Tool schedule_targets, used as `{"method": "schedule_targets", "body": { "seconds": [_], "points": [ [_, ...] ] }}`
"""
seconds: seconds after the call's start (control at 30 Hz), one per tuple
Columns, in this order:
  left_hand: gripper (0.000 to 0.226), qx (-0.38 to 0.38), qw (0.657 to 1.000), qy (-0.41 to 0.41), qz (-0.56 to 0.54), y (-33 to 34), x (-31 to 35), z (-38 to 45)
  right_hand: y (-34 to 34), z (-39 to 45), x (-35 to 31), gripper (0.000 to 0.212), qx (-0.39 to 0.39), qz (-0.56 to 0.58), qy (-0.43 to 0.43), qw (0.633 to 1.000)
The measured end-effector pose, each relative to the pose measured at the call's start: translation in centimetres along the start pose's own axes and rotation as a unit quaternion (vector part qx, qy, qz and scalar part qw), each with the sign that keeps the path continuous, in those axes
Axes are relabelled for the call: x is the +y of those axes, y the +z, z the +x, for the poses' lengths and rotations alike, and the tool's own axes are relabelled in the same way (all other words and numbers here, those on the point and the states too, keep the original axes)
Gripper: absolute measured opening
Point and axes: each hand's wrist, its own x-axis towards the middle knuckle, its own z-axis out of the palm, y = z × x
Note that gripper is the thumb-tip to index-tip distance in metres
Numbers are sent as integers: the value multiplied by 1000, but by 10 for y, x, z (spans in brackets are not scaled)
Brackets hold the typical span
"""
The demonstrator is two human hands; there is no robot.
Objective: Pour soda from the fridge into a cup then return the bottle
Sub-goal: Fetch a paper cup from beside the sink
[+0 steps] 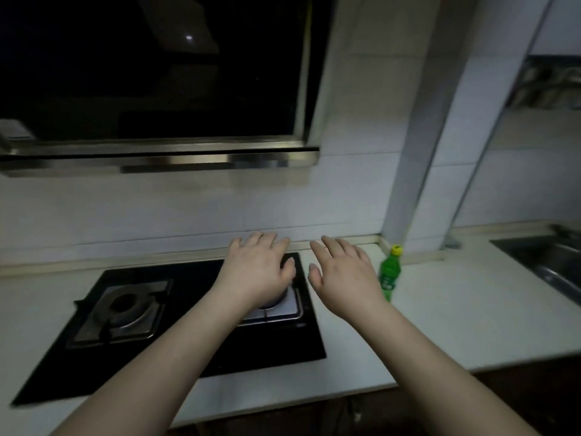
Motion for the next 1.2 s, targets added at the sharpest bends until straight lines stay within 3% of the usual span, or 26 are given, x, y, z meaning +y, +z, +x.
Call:
{"method": "schedule_targets", "body": {
  "seconds": [0.2, 0.33, 0.5, 0.83, 1.2],
  "points": [
    [57, 5, 995, 99, -12, 2, 86, 44, -12, -23, 91, 51, -9, -35, 69, 997],
    [80, 9, 987, 159, -23, 3, 156, 64, -24, -41, 155, 51, -20, -50, 113, 992],
    [57, 5, 976, 213, -35, 6, 247, 97, -44, -64, 239, 52, -13, -60, 171, 983],
    [54, 20, 938, 337, -78, 3, 425, 142, -79, -119, 390, 55, -3, -80, 267, 960],
    [54, 13, 885, 438, -157, 10, 564, 185, -108, -160, 500, 53, 10, -110, 367, 924]
  ]
}}
